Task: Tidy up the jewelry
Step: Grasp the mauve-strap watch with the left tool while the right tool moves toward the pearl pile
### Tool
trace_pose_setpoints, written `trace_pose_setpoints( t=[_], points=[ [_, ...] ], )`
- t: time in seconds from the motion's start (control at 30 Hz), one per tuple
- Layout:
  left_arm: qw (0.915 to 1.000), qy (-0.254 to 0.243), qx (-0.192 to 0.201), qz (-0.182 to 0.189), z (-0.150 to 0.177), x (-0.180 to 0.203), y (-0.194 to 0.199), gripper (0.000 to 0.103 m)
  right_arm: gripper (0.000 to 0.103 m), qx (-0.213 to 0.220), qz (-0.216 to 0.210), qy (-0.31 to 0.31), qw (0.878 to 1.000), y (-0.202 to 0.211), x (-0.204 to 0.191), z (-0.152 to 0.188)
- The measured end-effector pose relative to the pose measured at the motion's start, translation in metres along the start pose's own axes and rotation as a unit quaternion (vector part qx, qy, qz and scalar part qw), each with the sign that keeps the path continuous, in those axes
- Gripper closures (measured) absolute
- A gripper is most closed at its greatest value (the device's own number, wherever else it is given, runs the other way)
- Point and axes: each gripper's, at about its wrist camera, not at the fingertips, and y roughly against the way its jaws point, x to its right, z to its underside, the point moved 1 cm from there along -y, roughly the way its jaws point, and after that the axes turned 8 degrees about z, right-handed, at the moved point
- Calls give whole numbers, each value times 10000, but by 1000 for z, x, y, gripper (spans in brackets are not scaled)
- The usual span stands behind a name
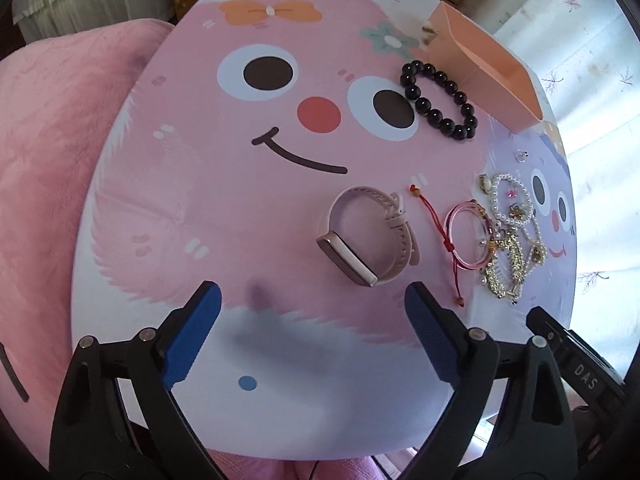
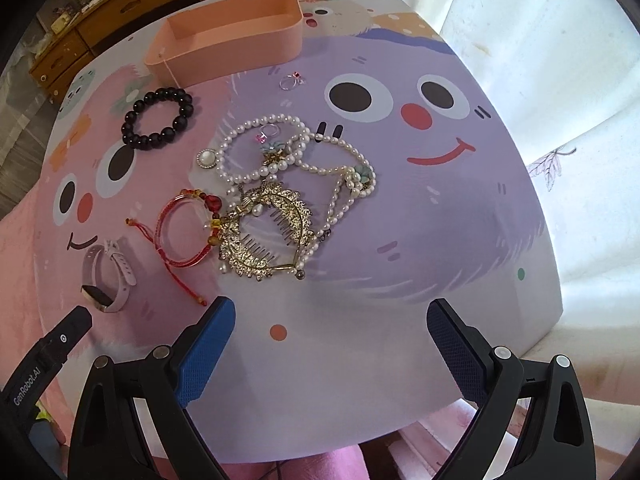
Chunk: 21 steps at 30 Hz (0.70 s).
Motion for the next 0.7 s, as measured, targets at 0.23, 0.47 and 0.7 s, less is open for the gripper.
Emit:
trace_pose_setpoints(
  t=[0.23, 0.47, 0.7],
  points=[
    [9997, 220, -63, -21, 0, 3, -23, 33, 5, -244, -108, -31, 9996, -46, 2, -16],
    [9996, 198, -15, -195, -10, 16, -37, 51, 5, -300, -157, 50, 9994, -78, -3, -42],
    [9976, 126, 6, -683, -15, 26, -44, 86, 5, -312, -122, 270, 9991, -105, -10, -67]
  ],
)
